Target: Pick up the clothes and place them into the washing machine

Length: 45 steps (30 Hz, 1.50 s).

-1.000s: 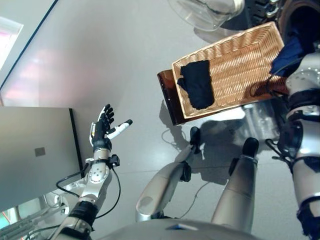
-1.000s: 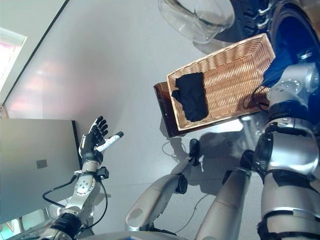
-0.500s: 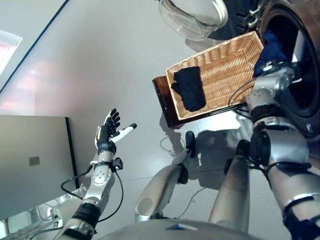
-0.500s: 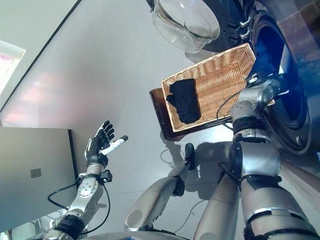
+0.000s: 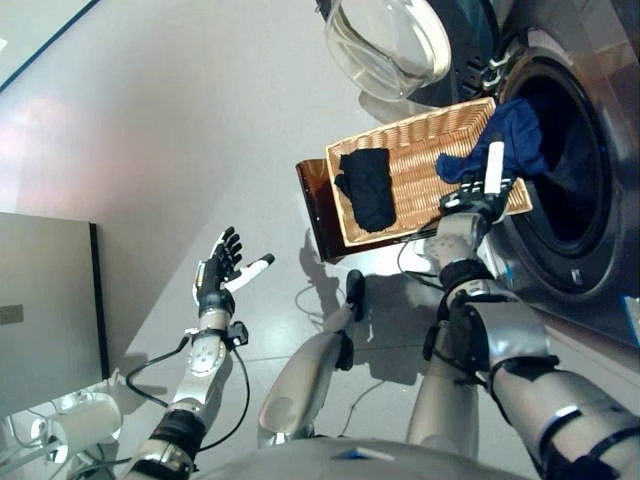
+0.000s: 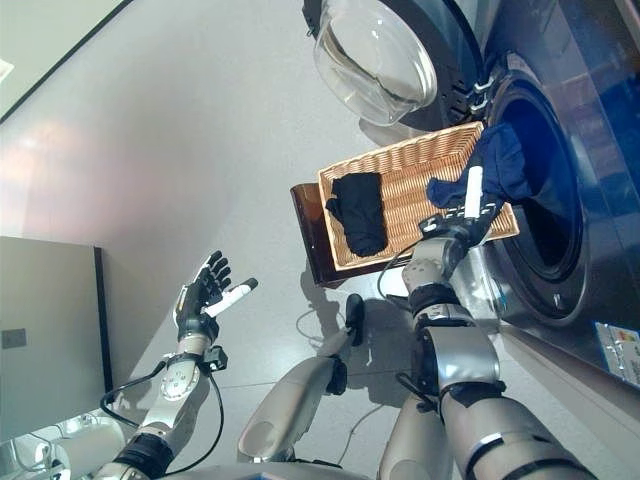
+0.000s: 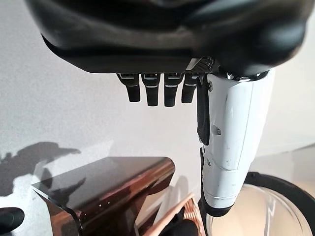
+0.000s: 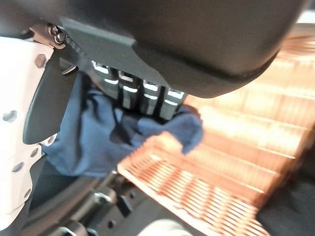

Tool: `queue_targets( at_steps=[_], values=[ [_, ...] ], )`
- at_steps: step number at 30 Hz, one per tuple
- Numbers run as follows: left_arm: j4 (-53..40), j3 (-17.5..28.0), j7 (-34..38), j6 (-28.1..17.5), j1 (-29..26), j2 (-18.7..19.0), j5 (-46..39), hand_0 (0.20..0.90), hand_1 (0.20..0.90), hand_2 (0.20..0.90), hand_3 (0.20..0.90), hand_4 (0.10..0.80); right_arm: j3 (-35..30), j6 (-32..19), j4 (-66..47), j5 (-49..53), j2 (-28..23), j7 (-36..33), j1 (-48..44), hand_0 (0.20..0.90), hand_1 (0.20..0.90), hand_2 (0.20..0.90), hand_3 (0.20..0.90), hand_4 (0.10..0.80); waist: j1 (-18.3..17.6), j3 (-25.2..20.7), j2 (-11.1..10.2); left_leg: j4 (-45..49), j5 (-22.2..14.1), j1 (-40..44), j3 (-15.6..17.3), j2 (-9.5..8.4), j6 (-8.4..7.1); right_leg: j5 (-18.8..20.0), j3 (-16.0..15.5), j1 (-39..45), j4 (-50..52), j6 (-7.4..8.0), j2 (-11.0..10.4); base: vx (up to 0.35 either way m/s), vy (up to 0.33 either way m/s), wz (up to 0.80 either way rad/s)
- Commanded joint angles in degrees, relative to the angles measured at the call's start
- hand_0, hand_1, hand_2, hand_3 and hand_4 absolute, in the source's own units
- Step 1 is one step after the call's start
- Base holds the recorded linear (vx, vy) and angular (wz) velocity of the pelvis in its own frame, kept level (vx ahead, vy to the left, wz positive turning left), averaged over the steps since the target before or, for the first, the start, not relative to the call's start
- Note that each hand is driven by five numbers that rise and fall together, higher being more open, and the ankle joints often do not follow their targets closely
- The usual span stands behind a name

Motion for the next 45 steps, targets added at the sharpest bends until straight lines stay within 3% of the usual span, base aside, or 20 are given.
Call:
queue_targets(
  at_steps=[1, 9, 20, 24, 27, 28, 31, 32, 34, 37, 39, 42, 45],
  values=[
    [0.3, 4.4, 1.6, -3.8, -3.0, 3.4, -0.8, 0.9, 0.9, 0.9, 0.9, 0.8, 2.0, -2.6, -6.5, -0.1, 0.5, 3.4, -0.9, 0.9, 0.9, 0.9, 0.9, 0.8, 1.6, 0.1, -3.1, 6.2, -6.9, -1.6, 1.3, 0.55, -5.33, 8.2, 1.9, 7.7, -17.3, 1.44, -0.8, 0.0, 0.0, 0.0],
    [-1.1, 5.6, 2.3, -4.3, -2.2, 4.1, -0.2, 0.9, 0.9, 0.9, 0.9, 0.8, 0.2, -3.7, -5.5, 1.4, -1.0, 3.2, -2.7, 0.9, 0.9, 0.9, 0.9, 0.8, 2.0, -0.1, -2.7, 6.0, -7.0, -1.9, 1.4, 0.39, -5.26, 7.9, 2.2, 7.1, -17.2, 1.34, -0.7, 0.0, 0.0, 0.0],
    [-2.8, 4.0, 2.1, -4.6, -1.1, 3.9, 0.0, 0.9, 0.9, 0.9, 0.9, 0.8, -2.1, -5.5, -6.1, 2.1, -1.0, -0.4, -5.2, 0.9, 0.9, 0.9, 0.9, 0.8, 2.6, 1.1, 0.9, 8.6, -8.2, -3.7, 1.6, -0.15, -4.47, 5.5, 3.6, 3.8, -12.4, 1.37, -0.9, 0.019, 0.022, -0.05],
    [-4.1, 4.0, 1.9, -4.8, -0.5, 4.2, -0.1, 0.9, 0.9, 0.9, 0.9, 0.8, -3.1, -5.6, -5.0, 1.4, -3.9, -1.9, -7.7, 0.9, 0.9, 0.9, 0.9, 0.8, 3.3, 1.0, 1.9, 9.9, -8.7, -5.3, 1.3, -0.54, -4.11, 4.4, 4.0, 2.0, -10.1, 1.37, -1.3, 0.026, 0.008, 0.05],
    [-5.7, 4.1, 1.2, -5.4, 0.6, 5.2, -0.1, 0.9, 0.9, 0.9, 0.9, 0.8, -2.9, -4.8, -3.0, -2.0, -11.4, -4.4, -11.8, 0.9, 0.9, 0.9, 0.9, 0.8, 4.0, 0.4, 3.3, 9.9, -8.6, -6.1, 0.9, -0.95, -4.11, 3.7, 4.1, 0.5, -8.7, 1.52, -2.1, 0.043, 0.028, 0.13],
    [-5.7, 4.0, 1.2, -5.4, 0.5, 5.1, -0.1, 0.9, 0.9, 0.9, 0.9, 0.8, -2.9, -4.7, -2.8, -2.1, -11.6, -4.5, -12.0, 0.9, 0.9, 0.9, 0.9, 0.8, 4.1, 0.4, 3.4, 9.9, -8.6, -6.1, 0.9, -0.97, -4.1, 3.7, 4.1, 0.4, -8.6, 1.53, -2.1, 0.044, 0.034, 0.09],
    [-7.1, 4.9, 0.6, -6.1, 1.6, 6.0, -0.6, 0.9, 0.9, 0.9, 0.9, 0.8, 0.6, -4.1, -3.8, -5.4, -20.7, -5.5, -16.8, 0.9, 0.9, 0.9, 0.9, 0.8, 5.0, -1.0, 4.0, 8.8, -8.2, -6.0, 0.9, -1.45, -4.28, 3.7, 4.5, -0.6, -8.4, 1.8, -2.7, 0.041, 0.076, 0.1],
    [-7.5, 5.8, 0.3, -6.1, 2.4, 6.5, -0.7, 0.9, 0.9, 0.9, 0.9, 0.8, 4.2, -3.9, -7.5, -7.2, -27.3, -4.7, -19.5, 0.9, 0.9, 0.9, 0.9, 0.8, 5.1, -1.8, 4.0, 7.8, -7.7, -5.7, 1.0, -1.89, -4.58, 4.0, 4.9, -1.0, -8.5, 2.03, -3.0, 0.04, 0.077, 0.03],
    [-7.1, 6.0, 0.6, -6.1, 2.4, 6.2, -0.9, 0.9, 0.9, 0.9, 0.9, 0.8, 7.3, -4.6, -11.1, -8.2, -30.4, -4.9, -21.5, 0.9, 0.9, 0.9, 0.9, 0.8, 5.0, -2.5, 4.0, 6.7, -7.6, -5.1, 1.3, -2.17, -4.54, 4.2, 5.3, -1.1, -8.7, 2.23, -3.1, 0.06, 0.092, 0.12],
    [-6.9, 6.3, 0.8, -6.1, 2.4, 6.1, -1.1, 0.9, 0.9, 0.9, 0.9, 0.8, 8.6, -5.8, -14.2, -8.3, -32.3, -4.8, -22.9, 0.9, 0.9, 0.9, 0.9, 0.8, 4.8, -2.8, 3.9, 6.5, -7.5, -5.0, 1.5, -2.26, -4.51, 4.3, 5.5, -1.2, -8.8, 2.31, -3.2, 0.04, 0.052, 0.0],
    [-6.5, 7.4, 2.0, -5.9, 2.8, 5.3, -0.7, 0.9, 0.9, 0.9, 0.9, 0.8, 5.0, -13.0, -25.9, -11.2, -33.5, -8.9, -21.3, 0.9, 0.9, 0.9, 0.9, 0.8, 3.5, -3.8, 4.1, 6.3, -7.8, -4.4, 1.7, -2.9, -4.3, 4.2, 6.1, -0.8, -8.8, 2.32, -3.2, 0.058, 0.103, -0.09],
    [-6.4, 7.3, 2.3, -6.1, 2.6, 5.4, -0.5, 0.9, 0.9, 0.9, 0.9, 0.8, 2.8, -14.7, -28.6, -12.8, -32.3, -11.0, -19.2, 0.9, 0.9, 0.9, 0.9, 0.8, 3.1, -3.9, 4.0, 6.4, -8.0, -3.9, 1.6, -3.38, -4.22, 4.2, 6.2, -0.2, -8.9, 2.37, -3.5, 0.005, 0.038, -0.02],
    [-6.2, 7.3, 2.1, -6.3, 2.1, 4.7, -1.0, 0.9, 0.9, 0.9, 0.9, 0.8, 2.3, -13.2, -26.4, -13.6, -30.2, -11.2, -16.9, 0.9, 0.9, 0.9, 0.9, 0.8, 2.9, -4.1, 4.2, 6.3, -8.2, -3.4, 1.9, -3.7, -3.84, 4.7, 6.2, 0.4, -9.5, 2.49, -3.7, -0.033, 0.042, 0.05]
  ],
)
